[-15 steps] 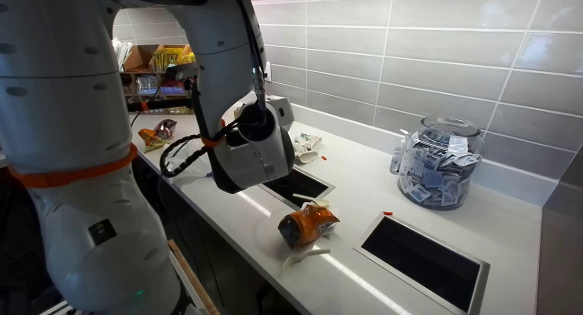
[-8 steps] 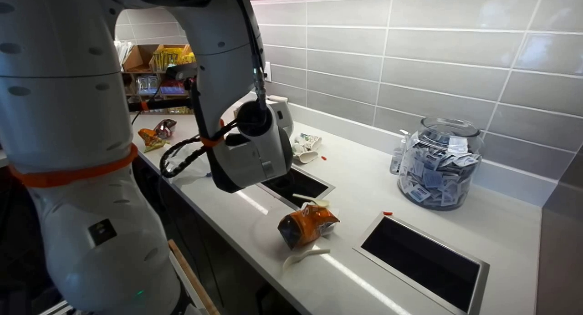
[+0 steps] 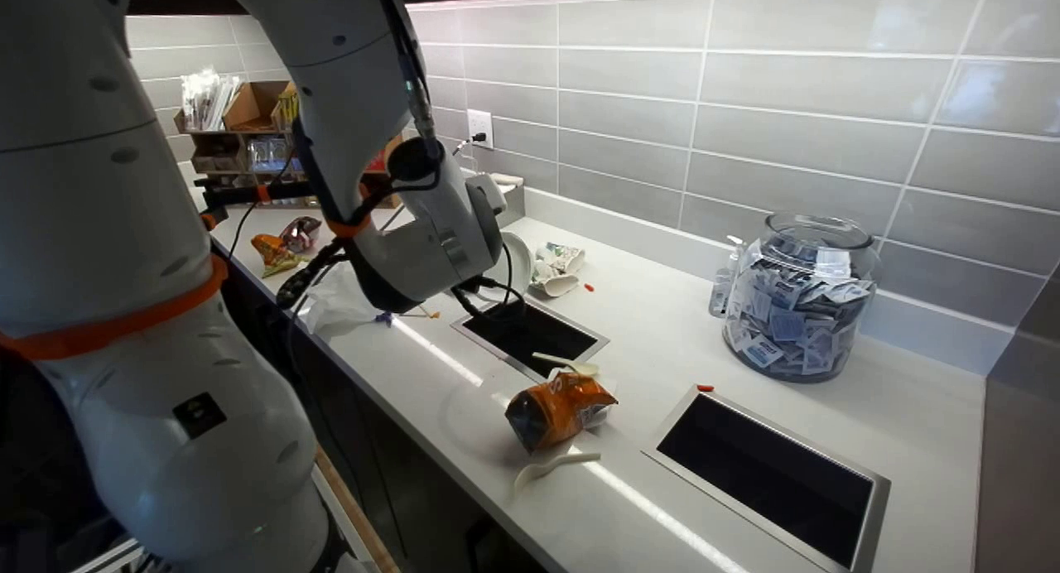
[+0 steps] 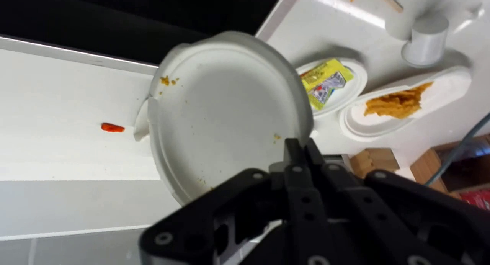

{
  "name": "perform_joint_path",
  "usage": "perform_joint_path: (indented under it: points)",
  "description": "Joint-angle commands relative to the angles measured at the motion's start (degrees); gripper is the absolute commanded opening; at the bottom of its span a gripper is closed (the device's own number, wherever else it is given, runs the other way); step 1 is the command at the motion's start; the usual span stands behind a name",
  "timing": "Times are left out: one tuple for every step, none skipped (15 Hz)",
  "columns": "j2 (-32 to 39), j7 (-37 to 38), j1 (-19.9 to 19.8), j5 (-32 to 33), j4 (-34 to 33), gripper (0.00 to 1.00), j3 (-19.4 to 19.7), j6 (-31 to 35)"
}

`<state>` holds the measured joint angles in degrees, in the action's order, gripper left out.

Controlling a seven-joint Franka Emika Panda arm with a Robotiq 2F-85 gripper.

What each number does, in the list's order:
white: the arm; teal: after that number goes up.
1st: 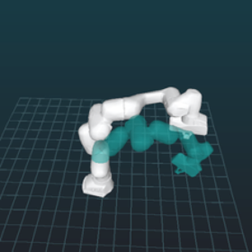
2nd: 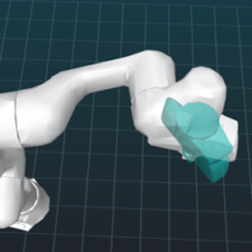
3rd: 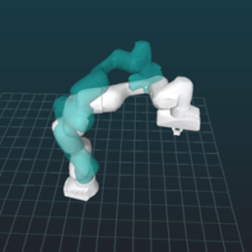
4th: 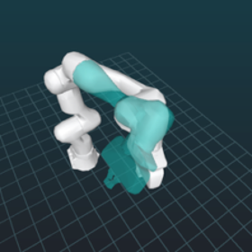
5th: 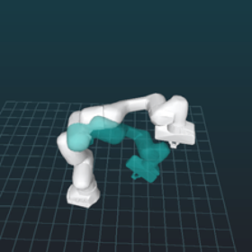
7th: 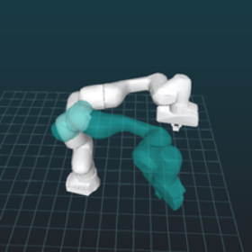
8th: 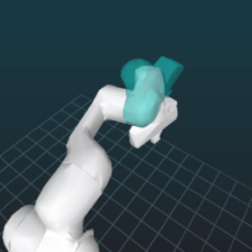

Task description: Pour the contents from the white plate into the left bin

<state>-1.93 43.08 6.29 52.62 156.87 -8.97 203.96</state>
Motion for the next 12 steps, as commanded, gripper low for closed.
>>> perform_joint_path:
  points:
    - [-4.5, 2.0, 2.2, 0.1, 0.1, 0.01, -2.4, -13.0]
    - [-4.9, 2.4, 2.9, -0.1, -0.2, 0.01, -3.2, -16.8]
    - [-5.0, 2.5, 3.7, -0.4, -0.5, 0.01, -3.9, -20.1]
    - [-5.6, -6.7, 5.7, -11.1, 1.0, 0.01, -4.7, -23.2]
    - [-5.3, 0.5, 5.5, -4.4, -0.8, 0.01, -5.1, -26.7]
    - [-5.4, -1.4, 6.6, -7.0, -1.0, 0.01, -5.6, -29.8]
    - [-5.5, -1.8, 7.4, -8.1, -1.2, 0.01, -6.0, -32.5]
    - [-5.4, -2.7, 8.3, -9.9, -1.4, 0.01, -6.2, -34.9]
    - [-5.5, -3.5, 9.0, -11.7, -1.5, 0.01, -6.2, -36.7]
    - [-5.7, -4.3, 9.7, -13.6, -1.8, 0.01, -6.2, -38.8]
    - [-5.8, -5.3, 10.5, -15.8, -1.9, 0.01, -6.1, -40.5]
    - [-6.1, -5.7, 10.9, -17.3, -2.1, 0.01, -6.1, -42.5]
